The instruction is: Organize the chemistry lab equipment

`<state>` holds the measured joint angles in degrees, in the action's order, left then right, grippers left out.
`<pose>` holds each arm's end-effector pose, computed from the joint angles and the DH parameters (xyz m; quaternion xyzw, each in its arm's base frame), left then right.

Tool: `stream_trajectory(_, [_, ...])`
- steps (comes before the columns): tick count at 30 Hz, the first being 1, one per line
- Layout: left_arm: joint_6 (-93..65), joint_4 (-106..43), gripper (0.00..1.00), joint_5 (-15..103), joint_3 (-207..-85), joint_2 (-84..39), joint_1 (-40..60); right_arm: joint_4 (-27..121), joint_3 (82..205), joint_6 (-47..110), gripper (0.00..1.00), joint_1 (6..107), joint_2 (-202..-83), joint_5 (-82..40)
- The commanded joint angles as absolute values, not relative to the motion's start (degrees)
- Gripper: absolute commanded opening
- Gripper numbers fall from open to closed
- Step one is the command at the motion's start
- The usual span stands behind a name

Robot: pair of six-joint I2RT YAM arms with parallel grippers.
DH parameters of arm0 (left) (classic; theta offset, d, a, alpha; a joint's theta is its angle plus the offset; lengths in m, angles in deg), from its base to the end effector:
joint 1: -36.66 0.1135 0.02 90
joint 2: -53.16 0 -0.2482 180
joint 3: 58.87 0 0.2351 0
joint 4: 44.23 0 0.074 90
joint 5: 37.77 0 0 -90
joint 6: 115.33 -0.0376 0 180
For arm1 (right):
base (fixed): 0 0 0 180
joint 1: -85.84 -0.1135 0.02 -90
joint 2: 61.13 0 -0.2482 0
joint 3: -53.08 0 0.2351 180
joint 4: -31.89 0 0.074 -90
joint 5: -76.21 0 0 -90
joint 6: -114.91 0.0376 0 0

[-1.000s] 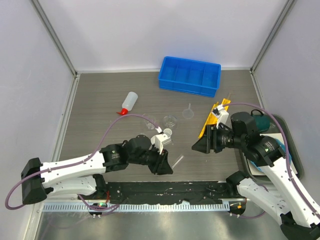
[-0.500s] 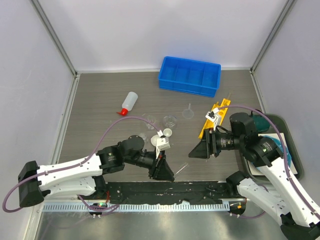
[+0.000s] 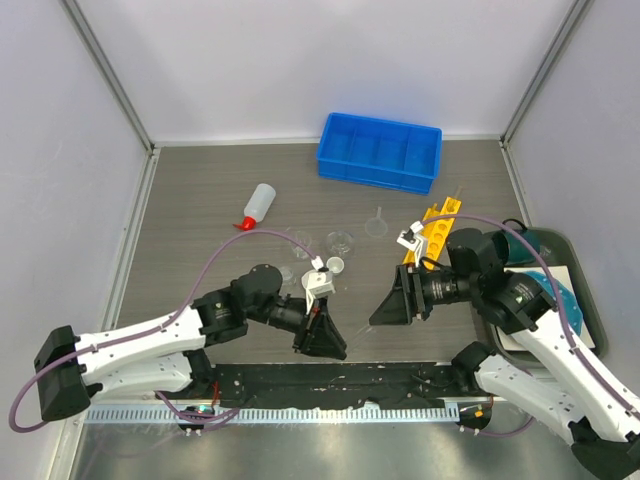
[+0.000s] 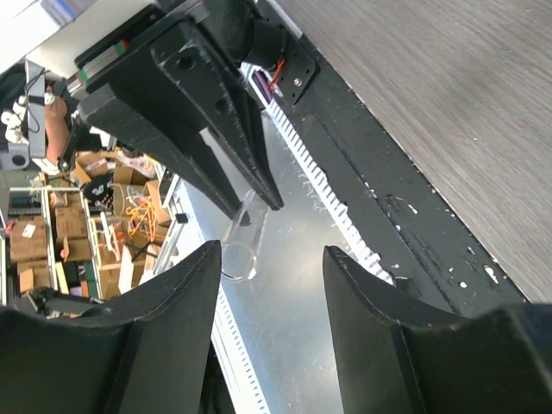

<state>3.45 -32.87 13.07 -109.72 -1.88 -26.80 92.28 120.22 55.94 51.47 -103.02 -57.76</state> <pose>0.0733 -0.1999 0.2721 0.4171 0.6557 -0.5958 0.2027 0.0930 0.0952 0.3213 -0.1964 0.8177 0.5104 0.1800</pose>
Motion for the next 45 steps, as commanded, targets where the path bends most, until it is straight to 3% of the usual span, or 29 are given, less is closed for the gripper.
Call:
stream_trajectory(1, [1.8, -36.8, 0.07, 9.2, -110.4, -2.6, -25.4, 87.1, 120.0, 60.1, 0.56, 47.1, -103.0, -55.7])
stream_trajectory(7, [1.8, -37.0, 0.07, 8.3, -110.4, -3.6, -24.4, 84.0, 120.2, 62.4, 0.55, 39.1, -104.2, -50.5])
stream_trajectory(11, [1.9, -37.0, 0.06, 8.1, -109.9, -2.8, -23.9, 83.5, 120.8, 62.8, 0.49, 36.2, -105.4, -47.6])
stream_trajectory(14, [1.8, -36.8, 0.06, 8.0, -109.2, -1.7, -23.5, 83.6, 121.3, 62.8, 0.38, 35.5, -105.9, -46.5])
stream_trajectory(17, [2.0, -36.8, 0.06, 8.1, -108.6, -0.9, -23.3, 84.1, 121.9, 62.4, 0.34, 35.4, -106.0, -45.9])
stream_trajectory(30, [2.5, -37.4, 0.04, 7.8, -108.3, -1.4, -23.3, 88.2, 126.0, 60.0, 0.38, 35.4, -106.9, -43.1])
stream_trajectory(38, [2.2, -37.0, 0.04, 8.2, -108.3, -0.9, -23.4, 88.2, 125.6, 60.2, 0.31, 35.4, -106.8, -43.2])
stream_trajectory(45, [1.7, -36.2, 0.04, 8.6, -108.8, -1.1, -23.2, 88.9, 125.5, 60.0, 0.18, 35.4, -106.7, -43.1])
